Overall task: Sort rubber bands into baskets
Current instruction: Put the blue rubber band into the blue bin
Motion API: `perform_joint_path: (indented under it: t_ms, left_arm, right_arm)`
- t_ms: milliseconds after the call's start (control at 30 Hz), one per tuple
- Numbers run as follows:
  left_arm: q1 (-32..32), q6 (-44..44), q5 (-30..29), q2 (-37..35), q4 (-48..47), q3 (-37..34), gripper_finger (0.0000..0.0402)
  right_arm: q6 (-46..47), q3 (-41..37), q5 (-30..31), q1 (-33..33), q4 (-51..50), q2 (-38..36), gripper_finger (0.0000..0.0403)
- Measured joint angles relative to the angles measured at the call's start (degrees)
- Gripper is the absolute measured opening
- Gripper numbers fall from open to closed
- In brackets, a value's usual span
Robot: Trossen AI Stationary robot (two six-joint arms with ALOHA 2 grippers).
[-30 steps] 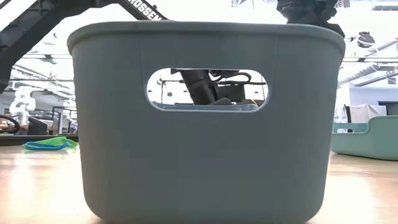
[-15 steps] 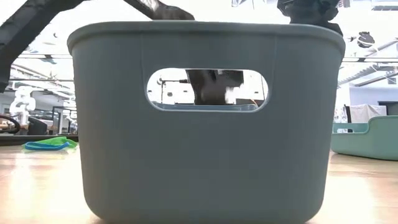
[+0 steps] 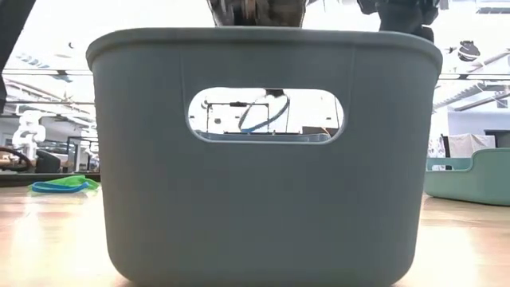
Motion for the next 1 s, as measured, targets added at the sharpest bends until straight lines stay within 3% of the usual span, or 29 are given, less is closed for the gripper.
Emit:
perform_joint_path:
  t_ms: [133, 400, 567, 1000]
  left_arm:
    - [-5.35, -5.11, 0.59, -0.12, -1.52, -0.46, 0.0]
    - [-13.89, -15.28, -2.23, -0.09, 7.02, -4.12, 0.0]
    - [-17.86, -15.35, -2.39, -0.09, 13.5, -4.34, 0.0]
    - [-18.62, -15.41, -3.56, 6.16, 13.66, -4.36, 0.0]
  right_arm:
    - [-4.14, 0.0, 0.0, 0.0, 0.16, 0.0, 0.0146]
    - [-12.24, 0.0, -0.02, -0.35, 2.09, 0.0, 0.0146]
    - [-15.19, 0.0, -1.31, -0.8, 5.7, 0.0, 0.0146]
    - [-16.41, 0.0, -3.28, -1.05, 8.11, 0.0, 0.0146]
